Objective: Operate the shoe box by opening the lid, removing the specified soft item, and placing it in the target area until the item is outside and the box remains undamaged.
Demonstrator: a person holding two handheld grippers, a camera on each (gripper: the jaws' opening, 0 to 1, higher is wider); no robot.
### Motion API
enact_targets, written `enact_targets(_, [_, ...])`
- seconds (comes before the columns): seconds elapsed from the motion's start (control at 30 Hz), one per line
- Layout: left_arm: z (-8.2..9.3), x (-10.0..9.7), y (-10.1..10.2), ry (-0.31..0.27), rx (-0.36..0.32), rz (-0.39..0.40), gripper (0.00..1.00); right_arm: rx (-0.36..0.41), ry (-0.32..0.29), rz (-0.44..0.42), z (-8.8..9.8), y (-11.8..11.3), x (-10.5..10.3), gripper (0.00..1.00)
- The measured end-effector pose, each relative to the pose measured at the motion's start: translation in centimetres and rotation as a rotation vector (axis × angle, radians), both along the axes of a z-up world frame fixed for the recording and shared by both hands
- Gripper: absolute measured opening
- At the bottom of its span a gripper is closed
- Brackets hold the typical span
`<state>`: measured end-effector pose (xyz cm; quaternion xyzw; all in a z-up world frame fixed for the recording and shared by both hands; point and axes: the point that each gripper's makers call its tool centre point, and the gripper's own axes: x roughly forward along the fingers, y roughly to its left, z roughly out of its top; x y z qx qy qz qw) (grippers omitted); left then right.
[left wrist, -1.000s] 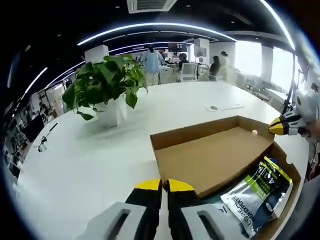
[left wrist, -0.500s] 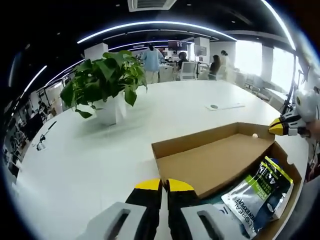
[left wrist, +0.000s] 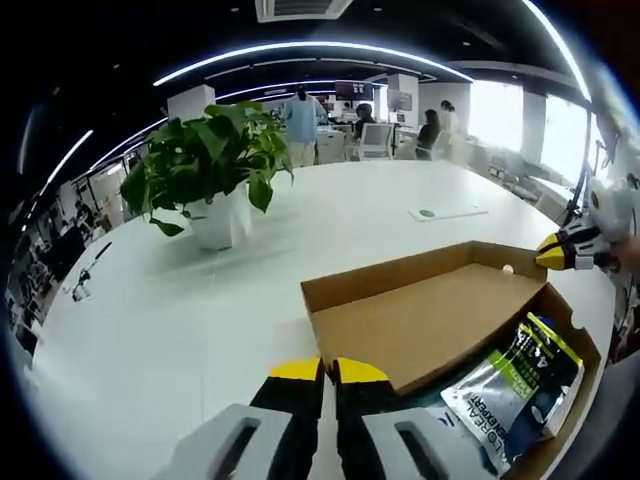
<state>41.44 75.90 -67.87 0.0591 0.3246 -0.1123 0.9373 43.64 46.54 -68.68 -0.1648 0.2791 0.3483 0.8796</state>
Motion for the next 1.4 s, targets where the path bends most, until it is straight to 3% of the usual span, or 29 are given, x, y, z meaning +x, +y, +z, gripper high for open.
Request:
enact_targets(0.2, [0.5, -0.3, 0.0, -0.007, -0.003, 0.006, 0.04, 0.009, 0.000, -0.010, 0.6, -0.3, -0.2, 0.08])
enact_targets(0.3, [1.3, -0.6, -0.4, -0.026, -0.027, 0.004, 0.12, 0.027, -0.002, -0.020, 1.2, -0.6, -0.4, 0.11])
enact_targets(0.53, [2.3, -1.3, -0.9, -0.046, -0.023, -0.010, 0.16, 0.057, 0.008, -0.027, 1.9, -0.6, -1.3, 0.19])
enact_targets(0.83, [2.6, -3.0, -1.8, -0.036, -0.034, -0.024, 0.22, 0.069, 0.019, -0.002, 2.6, -0.3, -2.9, 0.24])
enact_targets(1.4, [1.1, -8.2, -4.1, 0.088, -0.075, -0.079, 0.28, 0.075, 0.046, 0.030, 2.1, 0.3, -5.3, 0.31])
